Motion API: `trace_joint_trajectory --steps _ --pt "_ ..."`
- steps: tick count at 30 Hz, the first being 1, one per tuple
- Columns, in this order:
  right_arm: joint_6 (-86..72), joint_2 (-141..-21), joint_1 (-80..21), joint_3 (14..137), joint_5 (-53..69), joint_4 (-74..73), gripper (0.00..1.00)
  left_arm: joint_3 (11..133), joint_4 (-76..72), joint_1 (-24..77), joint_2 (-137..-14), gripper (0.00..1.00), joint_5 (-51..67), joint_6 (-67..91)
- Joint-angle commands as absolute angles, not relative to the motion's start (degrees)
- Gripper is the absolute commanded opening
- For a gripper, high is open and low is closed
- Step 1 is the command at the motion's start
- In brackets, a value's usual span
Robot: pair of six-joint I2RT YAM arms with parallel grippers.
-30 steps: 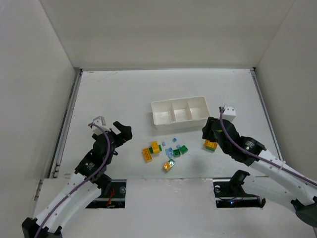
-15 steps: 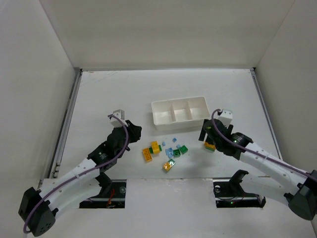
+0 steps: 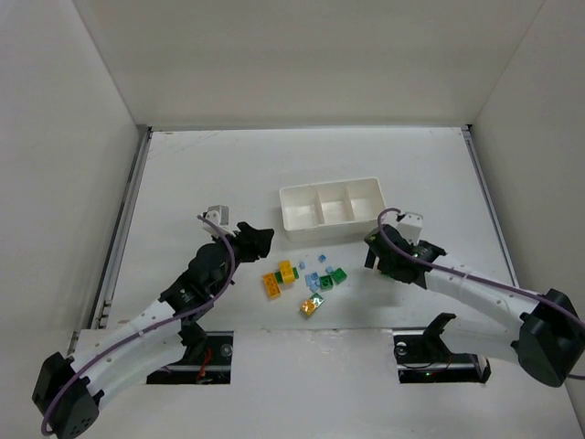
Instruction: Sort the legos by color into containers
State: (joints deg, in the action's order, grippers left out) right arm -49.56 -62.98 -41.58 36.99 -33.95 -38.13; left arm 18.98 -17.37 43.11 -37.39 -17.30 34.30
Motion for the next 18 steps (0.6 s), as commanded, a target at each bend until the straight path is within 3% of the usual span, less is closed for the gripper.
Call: trace_joint_trajectory --steps 1,18 --pt "-51.2 -64.0 -40.5 37.4 -33.5 -37.2 0.92 18.1 -21.2 42.7 -37.5 0.57 -16.1 33.0" --pt "-50.5 -64.9 -34.8 35.9 -26.3 -32.3 0.82 18.3 -21.0 42.1 -38.6 0.58 -16.0 33.4"
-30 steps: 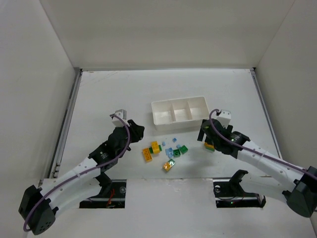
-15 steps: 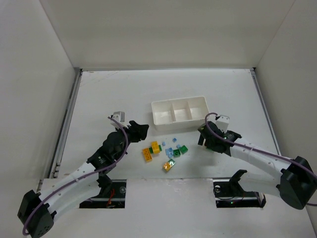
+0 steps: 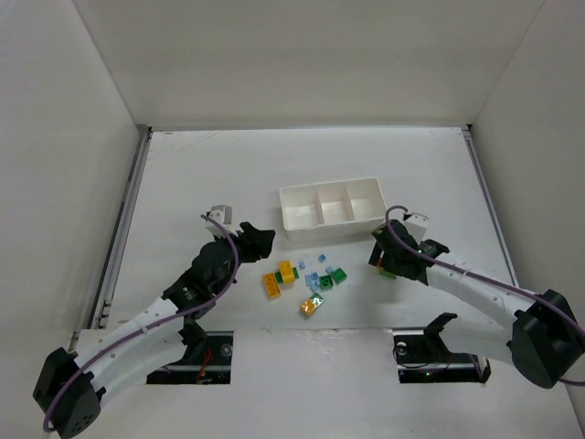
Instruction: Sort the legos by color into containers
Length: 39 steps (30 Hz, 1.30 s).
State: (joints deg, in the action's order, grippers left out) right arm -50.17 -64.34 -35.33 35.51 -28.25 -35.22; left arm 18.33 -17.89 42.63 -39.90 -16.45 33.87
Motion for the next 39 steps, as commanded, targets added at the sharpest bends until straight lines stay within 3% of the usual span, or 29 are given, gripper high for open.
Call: trace_joint_trajectory --steps 1,8,13,21,29,35,39 --pt "-50.6 -65.1 -34.8 35.9 -25.9 -32.0 0.8 18.3 -21.0 42.1 -38.4 0.58 -16.0 33.4" --pt "-51.0 -67.6 -35.0 36.7 -25.0 -31.6 0.71 18.1 -20.0 41.1 -36.8 0.58 -16.0 33.4" --pt "-51.2 -68.6 -35.1 37.3 -26.2 -31.4 0.56 17.8 -20.0 40.6 -37.0 0.59 -16.0 33.4" --pt "-51.4 -56.4 -39.9 40.2 -24.9 -30.7 0.5 18.5 -21.4 40.6 -40.0 0.6 -14.2 33.3" --pt "-51.0 -53.9 -41.5 47.6 -5.5 -16.9 0.5 21.0 -23.4 43.8 -35.2 0.67 -9.2 32.0" --pt "-57.8 -59.4 -40.8 50.7 12.5 -1.3 0.5 19.9 -32.6 48.2 -30.0 0.76 -5.5 27.3" --pt "-66.0 -64.7 -39.8 51.9 21.8 9.4 0.49 20.3 -35.6 49.8 -29.6 0.76 -5.9 24.4"
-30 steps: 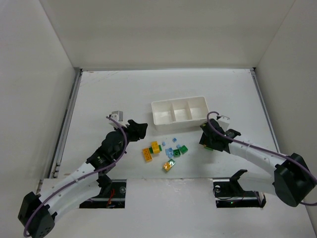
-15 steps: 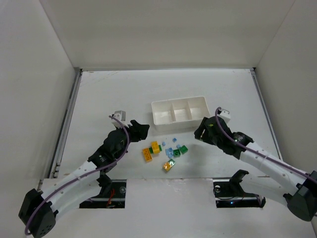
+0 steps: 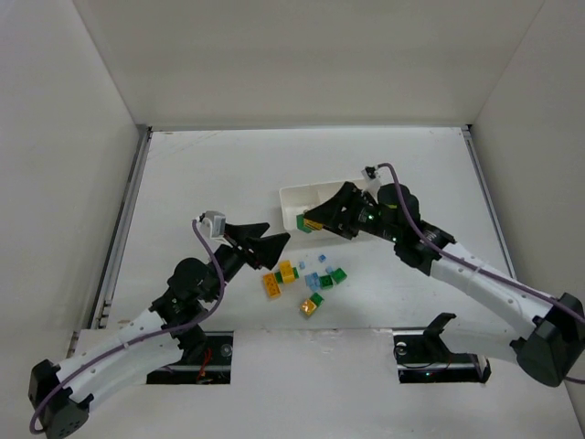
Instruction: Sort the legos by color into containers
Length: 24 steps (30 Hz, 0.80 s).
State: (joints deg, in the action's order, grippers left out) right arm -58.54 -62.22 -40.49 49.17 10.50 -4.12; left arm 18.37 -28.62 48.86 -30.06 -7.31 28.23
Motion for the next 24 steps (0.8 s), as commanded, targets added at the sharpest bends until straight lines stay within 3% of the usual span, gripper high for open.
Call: trace_joint_trajectory --steps 1,17,24 --pt "-68.6 -66.3 -39.7 52.3 24.1 12.4 0.49 20.5 -35.9 50.0 -29.6 0.76 -6.1 23.6" --pt "-83.9 -73.0 -37.4 45.8 29.4 35.1 0.49 21.9 -42.9 47.6 -38.1 0.75 -12.3 33.6" --pt "-88.9 -76.6 -36.3 44.4 32.6 42.2 0.48 21.5 -49.7 47.0 -42.1 0.65 -6.3 27.6"
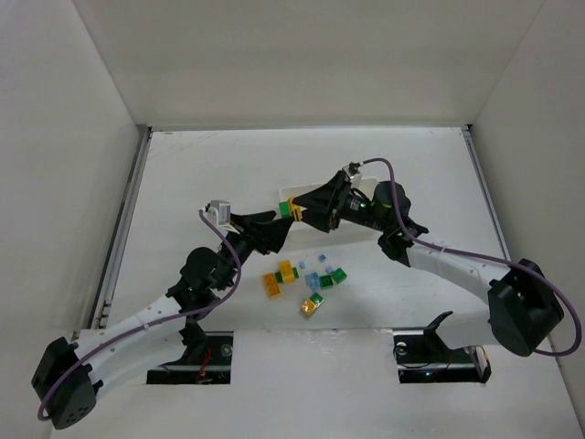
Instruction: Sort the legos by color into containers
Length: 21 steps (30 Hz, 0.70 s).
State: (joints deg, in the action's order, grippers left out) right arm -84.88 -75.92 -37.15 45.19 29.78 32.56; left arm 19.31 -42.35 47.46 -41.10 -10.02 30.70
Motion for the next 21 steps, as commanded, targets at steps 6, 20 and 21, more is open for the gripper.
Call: trace_joint_trajectory --steps 6,20,21 --pt "-92.5 -77.3 -34.8 43.1 35.9 43.9 0.47 22.2 -50.4 46.6 -43.7 0.56 -3.7 21.9" --pt "-94.8 -78.2 -34.7 40.5 39.3 46.9 0.46 23.6 -49.3 47.4 -44.2 0.35 -0.7 19.1" --pt "-95.0 -78.2 -34.6 40.3 39.6 47.0 0.46 23.7 -49.0 47.5 -44.2 0.32 -0.1 19.1"
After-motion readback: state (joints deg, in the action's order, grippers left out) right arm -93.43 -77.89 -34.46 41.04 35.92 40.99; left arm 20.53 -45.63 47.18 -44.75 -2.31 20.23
